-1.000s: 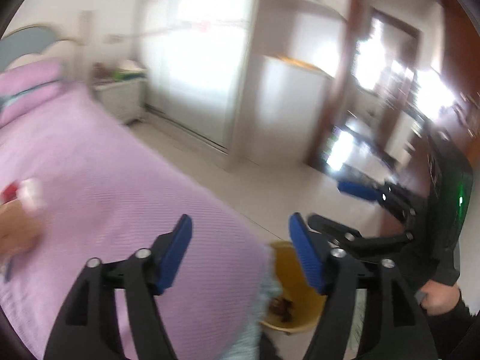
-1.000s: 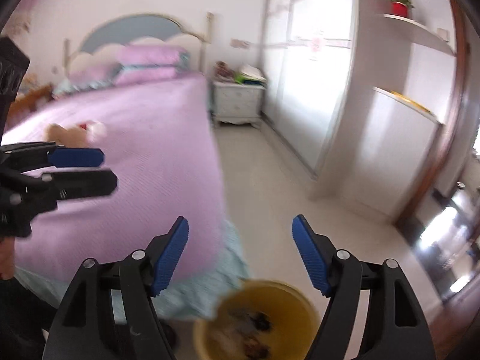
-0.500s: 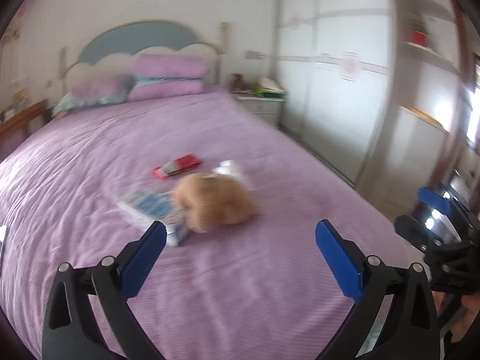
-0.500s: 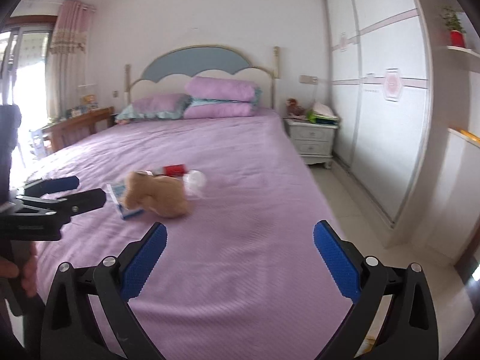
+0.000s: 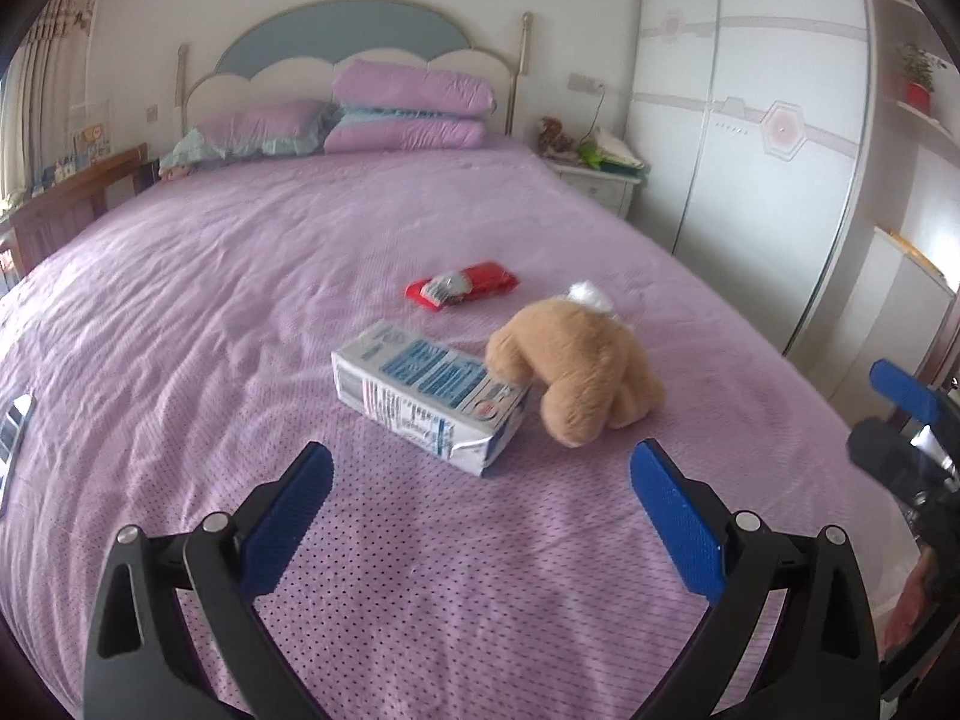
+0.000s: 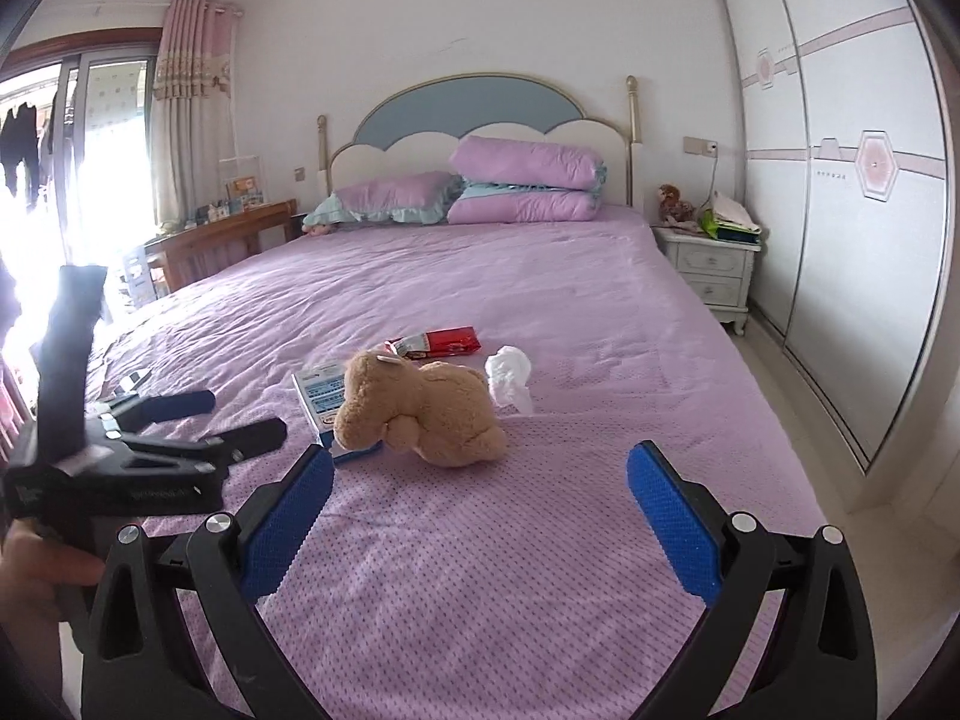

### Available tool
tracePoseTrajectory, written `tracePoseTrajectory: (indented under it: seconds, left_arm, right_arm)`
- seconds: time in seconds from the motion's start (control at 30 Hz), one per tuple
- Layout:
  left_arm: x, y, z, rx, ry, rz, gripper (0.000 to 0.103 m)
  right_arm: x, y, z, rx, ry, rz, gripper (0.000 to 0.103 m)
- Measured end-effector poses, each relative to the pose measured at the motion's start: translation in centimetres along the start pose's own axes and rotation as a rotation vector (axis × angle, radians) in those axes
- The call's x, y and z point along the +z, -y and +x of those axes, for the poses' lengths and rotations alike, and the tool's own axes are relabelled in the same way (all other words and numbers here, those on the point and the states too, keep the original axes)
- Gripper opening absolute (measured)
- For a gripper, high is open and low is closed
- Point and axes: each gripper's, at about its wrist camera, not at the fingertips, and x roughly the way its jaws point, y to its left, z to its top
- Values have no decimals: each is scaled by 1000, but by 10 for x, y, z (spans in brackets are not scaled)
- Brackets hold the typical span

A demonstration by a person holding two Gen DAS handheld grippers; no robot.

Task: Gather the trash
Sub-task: 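Approach the milk carton with the left tool and the teddy bear with the right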

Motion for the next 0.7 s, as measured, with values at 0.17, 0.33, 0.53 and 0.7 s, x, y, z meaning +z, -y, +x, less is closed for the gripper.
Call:
tracePoseTrajectory:
  seconds: [0.17,0.33,0.53,0.7]
  left_arm:
    - [-3,-3,32,20,-55,-4,99]
    - [-5,-7,64,2,-113,-45,99]
    - [5,-8,82,2,-128,-71,99]
    - [14,-6,92,13,-129,-90,99]
  right_arm:
    - [1,-3,11,24,-13,-14,95]
    - [6,-2,24,37,-21,-20,95]
    - [9,1,41,55,-44,-28,95]
    - [10,-2,60,58,-93,-59,95]
